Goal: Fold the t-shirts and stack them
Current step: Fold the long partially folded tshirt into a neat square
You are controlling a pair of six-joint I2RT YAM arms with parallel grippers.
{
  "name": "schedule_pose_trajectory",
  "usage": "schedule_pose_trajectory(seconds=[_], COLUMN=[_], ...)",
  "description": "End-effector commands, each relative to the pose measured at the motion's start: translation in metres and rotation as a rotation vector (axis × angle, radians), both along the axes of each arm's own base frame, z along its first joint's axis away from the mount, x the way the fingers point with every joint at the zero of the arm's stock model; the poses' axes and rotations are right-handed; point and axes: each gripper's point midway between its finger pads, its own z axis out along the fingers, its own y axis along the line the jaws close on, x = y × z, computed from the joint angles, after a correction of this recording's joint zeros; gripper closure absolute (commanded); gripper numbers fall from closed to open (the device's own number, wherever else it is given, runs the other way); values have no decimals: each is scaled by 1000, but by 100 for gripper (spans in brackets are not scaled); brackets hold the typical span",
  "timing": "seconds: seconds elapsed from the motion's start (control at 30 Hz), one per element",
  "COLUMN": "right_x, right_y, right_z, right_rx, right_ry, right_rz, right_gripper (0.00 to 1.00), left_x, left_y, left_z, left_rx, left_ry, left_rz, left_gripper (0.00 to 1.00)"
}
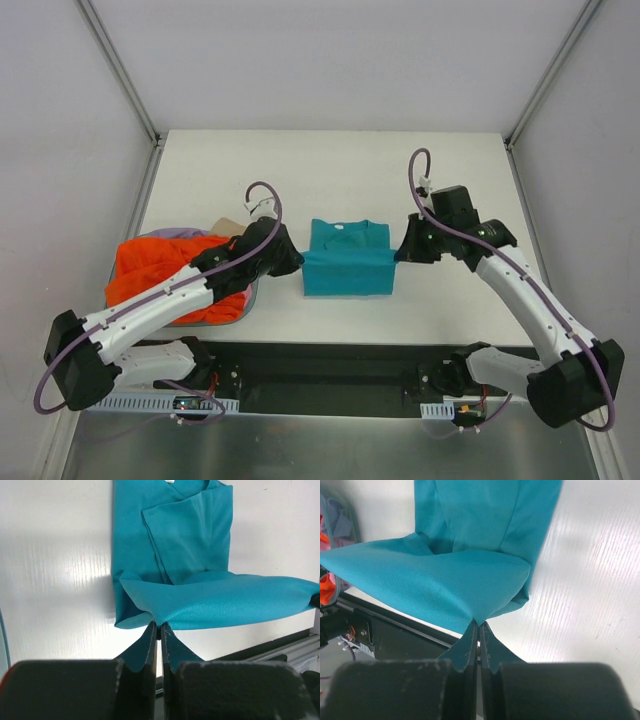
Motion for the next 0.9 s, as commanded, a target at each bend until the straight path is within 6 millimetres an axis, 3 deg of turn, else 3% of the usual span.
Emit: schedule_pose_trajectory(seconds=[0.0,0.37,0.6,0.63,0.67,0.8,0.83,0.87], right_x=[35,91,141,149,159,198,206,213], right_y=[-4,-15,-19,-21,-20,-28,-32,-37], right_z=[13,2,-1,-13,-9,-42,-47,-54], right_rx=[-10,-29,-1,-5,3,-31,-55,-82], right_ry=[-50,-6,-25,7,-4,48,50,51], right_rz=[-23,-54,-72,-82,-86,-157,-181,-200], right_gripper=[99,99,99,99,99,99,99,98], left_x=[27,91,138,149,156,191,206,212], left_y=[-5,-9,-17,-21,-21,-29,-34,-38], left_z=[21,17,6,2,0,-18,-27,-32], left_rx=[25,42,41,48,51,67,63,50], left_ry=[-83,-55,-8,0,2,27,40,55], left_rz=[-29,-5,-20,-16,-14,-32,-33,-48], left_gripper=[100,100,100,100,100,100,97,87])
